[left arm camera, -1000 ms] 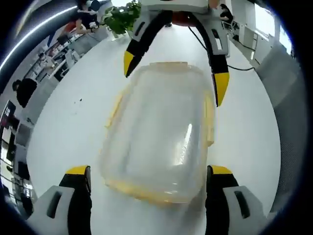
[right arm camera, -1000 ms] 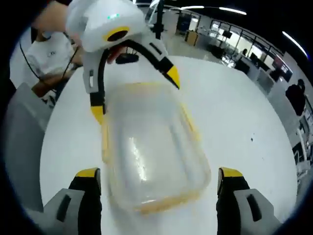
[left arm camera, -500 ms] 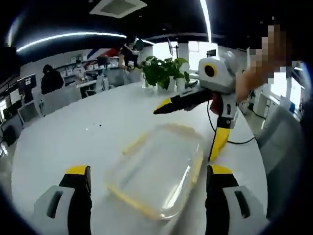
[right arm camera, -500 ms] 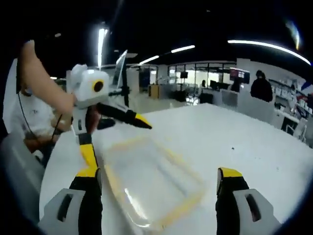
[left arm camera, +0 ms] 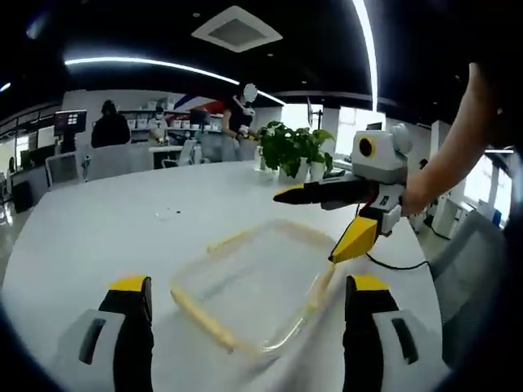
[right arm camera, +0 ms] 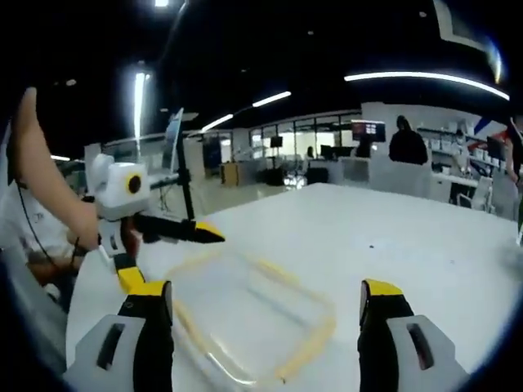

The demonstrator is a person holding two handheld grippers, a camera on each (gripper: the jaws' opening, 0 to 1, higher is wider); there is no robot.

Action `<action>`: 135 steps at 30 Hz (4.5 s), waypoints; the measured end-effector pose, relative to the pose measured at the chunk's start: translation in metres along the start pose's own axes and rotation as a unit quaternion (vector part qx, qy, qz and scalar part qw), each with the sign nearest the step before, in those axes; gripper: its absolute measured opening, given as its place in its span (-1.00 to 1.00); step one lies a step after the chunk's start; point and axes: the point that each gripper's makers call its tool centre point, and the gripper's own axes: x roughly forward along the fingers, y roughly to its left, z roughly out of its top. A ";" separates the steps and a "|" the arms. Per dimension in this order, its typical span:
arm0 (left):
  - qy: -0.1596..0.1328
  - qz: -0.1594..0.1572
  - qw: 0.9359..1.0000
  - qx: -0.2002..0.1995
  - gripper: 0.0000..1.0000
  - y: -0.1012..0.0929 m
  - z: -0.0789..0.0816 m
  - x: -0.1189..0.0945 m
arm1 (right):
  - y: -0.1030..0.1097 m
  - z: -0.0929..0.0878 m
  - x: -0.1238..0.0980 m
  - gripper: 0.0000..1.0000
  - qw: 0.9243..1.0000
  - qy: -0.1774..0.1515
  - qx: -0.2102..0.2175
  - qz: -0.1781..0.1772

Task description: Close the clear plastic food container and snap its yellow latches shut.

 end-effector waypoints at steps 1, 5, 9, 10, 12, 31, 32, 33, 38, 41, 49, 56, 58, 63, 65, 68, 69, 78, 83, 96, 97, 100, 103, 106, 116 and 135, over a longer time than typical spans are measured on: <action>-0.004 0.006 1.000 -0.006 0.96 0.001 0.002 -0.001 | -0.001 0.002 -0.001 0.91 1.000 -0.003 0.001 -0.003; -0.011 0.013 1.000 -0.010 0.97 0.002 0.008 -0.005 | -0.004 0.004 -0.003 0.90 1.000 -0.005 0.007 -0.010; -0.011 0.014 1.000 -0.006 0.96 -0.001 0.011 -0.007 | -0.006 0.008 -0.011 0.88 1.000 -0.008 0.015 -0.016; -0.013 0.015 1.000 -0.008 0.96 -0.001 0.012 -0.009 | -0.005 0.008 -0.012 0.88 1.000 -0.009 0.020 -0.014; -0.015 0.017 1.000 -0.011 0.93 -0.002 0.013 -0.011 | -0.002 0.002 -0.016 0.84 1.000 0.007 0.013 -0.011; -0.007 0.009 1.000 0.007 0.70 -0.037 0.027 -0.037 | 0.007 0.022 -0.047 0.76 0.999 0.012 0.030 -0.035; -0.004 0.008 1.000 0.008 0.70 -0.038 0.028 -0.038 | 0.005 0.022 -0.049 0.76 0.999 0.013 0.030 -0.039; -0.004 0.008 1.000 0.009 0.70 -0.039 0.028 -0.038 | 0.003 0.022 -0.051 0.75 0.998 0.014 0.031 -0.046; -0.007 0.014 1.000 -0.012 0.67 -0.037 0.030 -0.045 | 0.001 0.029 -0.063 0.72 0.996 0.002 0.056 -0.064; -0.003 0.020 1.000 -0.013 0.65 -0.037 0.031 -0.049 | 0.001 0.033 -0.068 0.71 0.995 -0.003 0.063 -0.072; -0.011 0.031 0.999 -0.023 0.66 -0.035 0.035 -0.055 | 0.012 0.029 -0.077 0.71 0.996 0.005 0.050 -0.068; -0.006 0.030 0.999 -0.021 0.74 -0.040 0.032 -0.064 | 0.014 0.026 -0.085 0.72 0.996 0.005 0.047 -0.072; -0.008 0.029 0.999 -0.023 0.78 -0.041 0.032 -0.068 | 0.016 0.028 -0.088 0.74 0.996 0.002 0.047 -0.072; -0.006 0.025 0.999 -0.026 0.85 -0.048 0.029 -0.079 | 0.027 0.031 -0.095 0.75 0.997 0.003 0.038 -0.061; -0.006 0.025 0.999 -0.025 0.87 -0.052 0.030 -0.083 | 0.033 0.029 -0.097 0.77 0.998 0.010 0.032 -0.055; -0.012 0.025 0.999 -0.031 0.88 -0.055 0.031 -0.088 | 0.040 0.027 -0.100 0.77 0.998 0.017 0.022 -0.050; -0.016 0.026 0.999 -0.033 0.88 -0.057 0.033 -0.091 | 0.042 0.026 -0.102 0.77 0.998 0.018 0.022 -0.049; -0.027 0.039 0.998 -0.047 0.87 -0.066 0.033 -0.116 | 0.045 0.024 -0.126 0.74 0.997 0.007 0.036 -0.065; -0.028 0.046 0.997 -0.059 0.86 -0.069 0.027 -0.125 | 0.043 0.021 -0.141 0.74 0.996 0.005 0.044 -0.077; -0.034 0.047 0.996 -0.060 0.89 -0.086 0.020 -0.133 | 0.047 0.024 -0.168 0.73 0.994 -0.009 0.056 -0.090; -0.035 0.048 0.996 -0.061 0.89 -0.087 0.019 -0.134 | 0.049 0.022 -0.170 0.72 0.994 -0.007 0.055 -0.090; -0.036 0.054 0.996 -0.066 0.87 -0.091 0.016 -0.139 | 0.054 0.017 -0.174 0.72 0.994 -0.003 0.056 -0.089; -0.039 0.059 0.995 -0.071 0.86 -0.094 0.013 -0.143 | 0.058 0.012 -0.182 0.72 0.994 -0.001 0.060 -0.089; -0.041 0.064 0.994 -0.076 0.85 -0.099 0.008 -0.147 | 0.060 0.006 -0.191 0.72 0.993 0.003 0.062 -0.095; -0.045 0.087 0.991 -0.089 0.79 -0.112 -0.007 -0.156 | 0.065 -0.006 -0.210 0.69 0.991 -0.006 0.079 -0.106; -0.036 0.121 0.991 -0.047 0.69 -0.130 -0.019 -0.152 | 0.069 -0.003 -0.213 0.69 0.992 -0.019 0.074 -0.100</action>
